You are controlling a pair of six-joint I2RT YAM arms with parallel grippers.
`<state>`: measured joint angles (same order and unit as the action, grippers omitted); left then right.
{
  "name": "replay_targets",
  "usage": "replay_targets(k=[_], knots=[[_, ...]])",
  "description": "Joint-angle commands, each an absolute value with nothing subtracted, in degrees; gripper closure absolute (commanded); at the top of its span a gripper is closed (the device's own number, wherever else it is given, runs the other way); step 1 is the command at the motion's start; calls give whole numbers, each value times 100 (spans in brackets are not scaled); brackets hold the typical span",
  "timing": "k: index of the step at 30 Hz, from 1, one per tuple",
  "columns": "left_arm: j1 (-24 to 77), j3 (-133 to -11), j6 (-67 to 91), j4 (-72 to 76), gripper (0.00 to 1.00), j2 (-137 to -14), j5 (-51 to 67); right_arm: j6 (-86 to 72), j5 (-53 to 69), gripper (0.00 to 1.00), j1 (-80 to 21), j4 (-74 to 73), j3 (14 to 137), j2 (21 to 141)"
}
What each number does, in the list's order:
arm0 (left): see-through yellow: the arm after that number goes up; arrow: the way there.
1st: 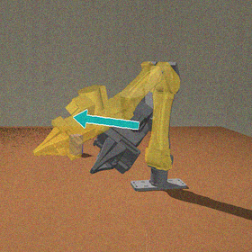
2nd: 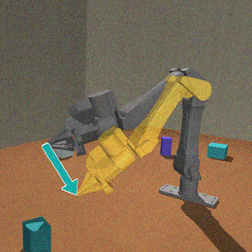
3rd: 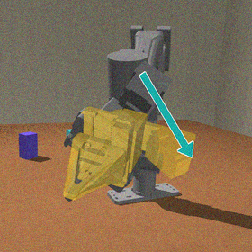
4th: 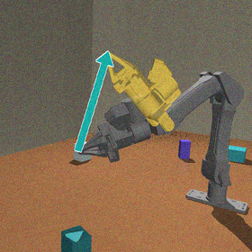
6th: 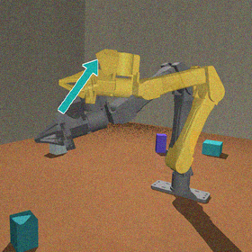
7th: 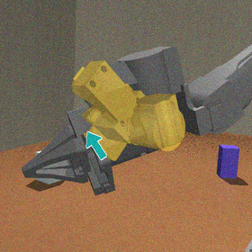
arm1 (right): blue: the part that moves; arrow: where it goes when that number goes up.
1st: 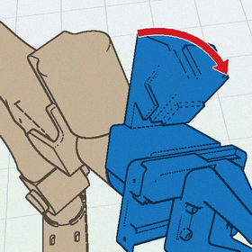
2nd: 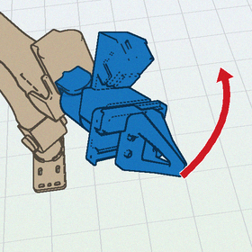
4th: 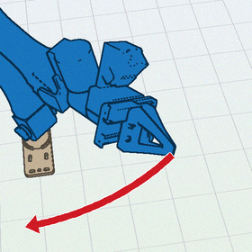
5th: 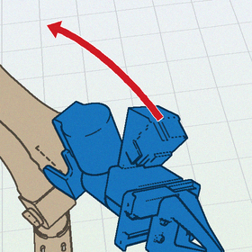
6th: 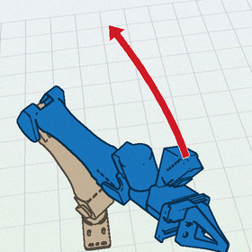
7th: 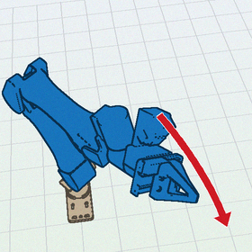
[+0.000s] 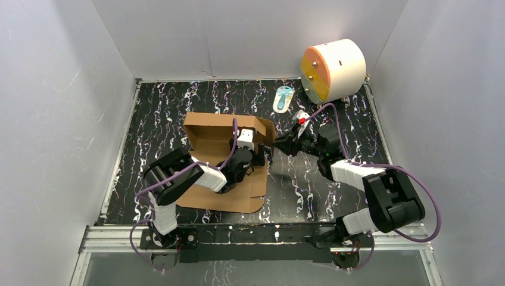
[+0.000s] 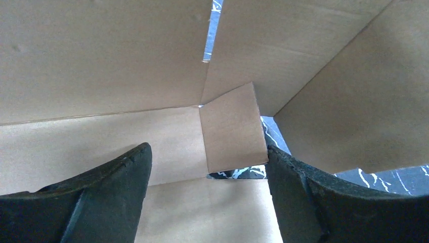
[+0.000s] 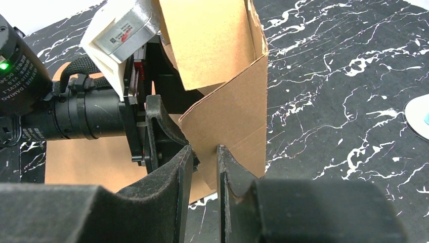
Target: Fold the paper box
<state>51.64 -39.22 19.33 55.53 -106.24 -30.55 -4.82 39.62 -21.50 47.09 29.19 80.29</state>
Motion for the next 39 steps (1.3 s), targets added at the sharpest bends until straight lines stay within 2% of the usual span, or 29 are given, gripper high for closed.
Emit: replay_targets(k=[1, 5, 7, 10, 16, 23, 29, 39], knots=[[5028, -3911, 2003, 5802, 25, -10585, -3335, -480, 3967, 68, -2183, 4958, 2948, 7848], [4913, -3814, 2173, 5794, 36, -10549, -3280, -371, 3751, 67, -2186, 4811, 2936, 7584], [4873, -3762, 2279, 5788, 39, -10547, -3232, -287, 3678, 65, -2177, 4689, 2967, 7440], [4847, -3674, 2420, 5792, 41, -10539, -3200, -136, 3327, 64, -2173, 4465, 2974, 7161], [4798, -3494, 2658, 5771, 42, -10468, -3119, -11, 1805, 61, -2156, 4230, 2808, 6450], [4747, -3379, 2884, 5672, 43, -10385, -3018, 82, 806, 60, -2016, 4196, 2836, 6592], [4711, -3293, 2978, 5600, 42, -10306, -2926, 256, 1427, 60, -1975, 4195, 3282, 7619], [4682, -3224, 3037, 5555, 41, -10298, -2776, 94, 3815, 59, -1986, 4578, 3935, 8955]])
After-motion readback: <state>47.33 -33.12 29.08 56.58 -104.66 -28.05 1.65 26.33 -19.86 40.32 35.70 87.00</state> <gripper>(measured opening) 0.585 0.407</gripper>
